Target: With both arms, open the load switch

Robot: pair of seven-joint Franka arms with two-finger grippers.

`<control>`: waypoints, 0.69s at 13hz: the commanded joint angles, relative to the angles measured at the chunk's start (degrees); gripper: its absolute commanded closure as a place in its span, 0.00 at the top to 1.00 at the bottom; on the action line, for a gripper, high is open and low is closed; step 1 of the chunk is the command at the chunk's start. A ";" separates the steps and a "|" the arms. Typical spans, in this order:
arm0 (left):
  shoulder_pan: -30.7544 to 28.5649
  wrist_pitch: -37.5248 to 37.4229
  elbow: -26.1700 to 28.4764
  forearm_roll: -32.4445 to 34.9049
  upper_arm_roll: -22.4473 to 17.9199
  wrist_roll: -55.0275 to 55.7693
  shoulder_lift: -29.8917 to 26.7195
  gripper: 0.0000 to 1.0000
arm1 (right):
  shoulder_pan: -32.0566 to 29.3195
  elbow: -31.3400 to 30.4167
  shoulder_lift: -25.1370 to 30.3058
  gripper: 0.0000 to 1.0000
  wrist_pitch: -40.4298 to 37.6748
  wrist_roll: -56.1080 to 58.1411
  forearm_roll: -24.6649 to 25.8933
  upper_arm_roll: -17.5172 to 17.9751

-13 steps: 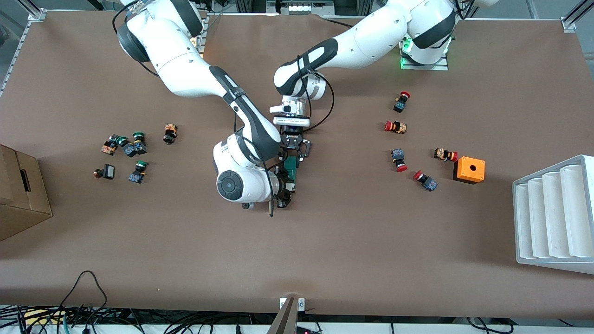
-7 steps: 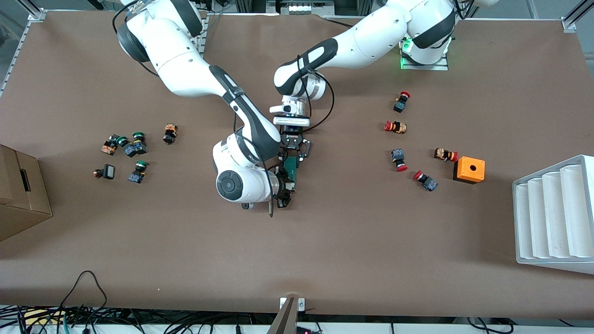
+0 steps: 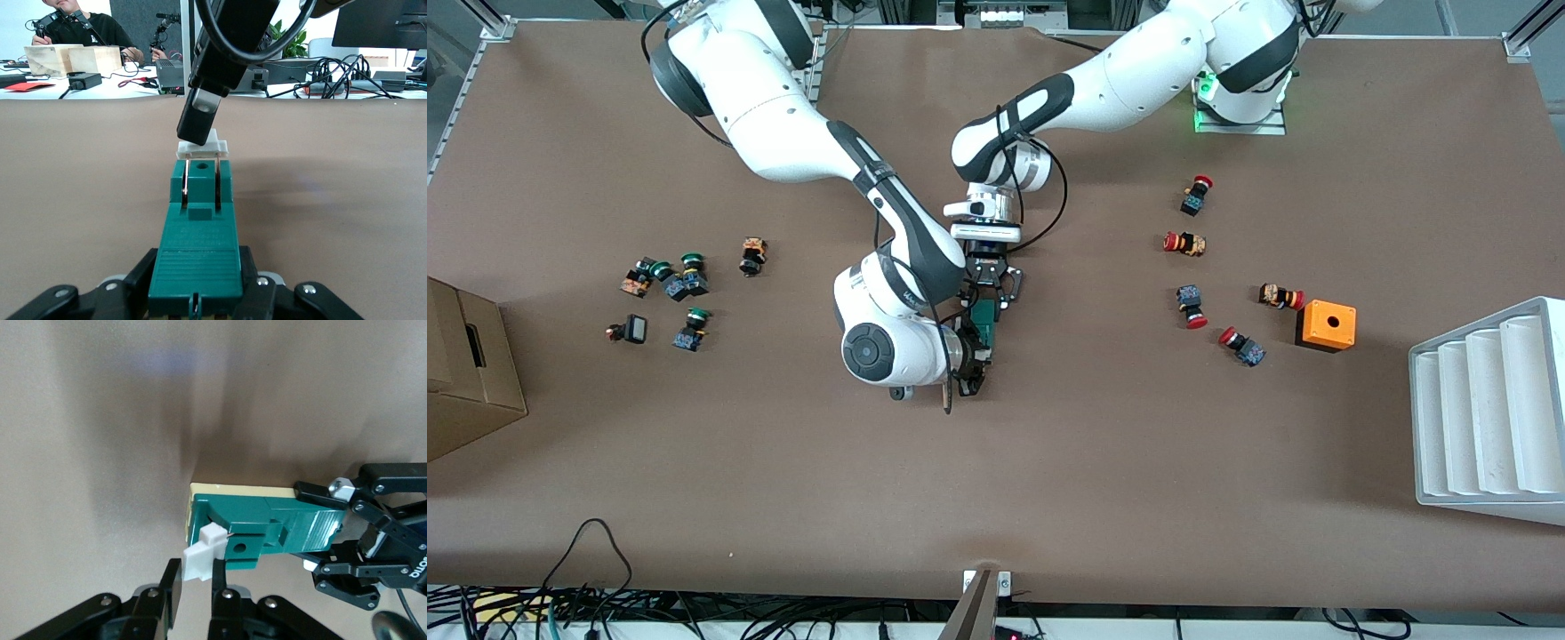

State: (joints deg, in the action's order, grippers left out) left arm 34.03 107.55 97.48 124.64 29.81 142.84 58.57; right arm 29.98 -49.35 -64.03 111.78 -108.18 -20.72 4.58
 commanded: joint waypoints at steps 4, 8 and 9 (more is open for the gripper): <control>1.83 2.84 -3.52 1.31 -0.28 0.86 2.86 0.36 | 0.26 -4.70 2.76 0.22 -2.53 -0.63 3.84 2.18; 1.83 2.84 -3.52 1.40 -0.20 0.86 2.86 0.36 | 0.26 -6.63 4.26 0.22 -2.62 -0.54 3.93 2.18; 1.83 2.84 -3.52 1.31 -0.28 0.86 2.86 0.36 | 0.34 -6.99 4.35 0.22 -2.62 -0.54 4.02 2.18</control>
State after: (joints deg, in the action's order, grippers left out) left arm 34.06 107.50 97.48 124.64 29.80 142.87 58.58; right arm 30.04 -51.35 -62.07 111.58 -108.18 -17.70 5.85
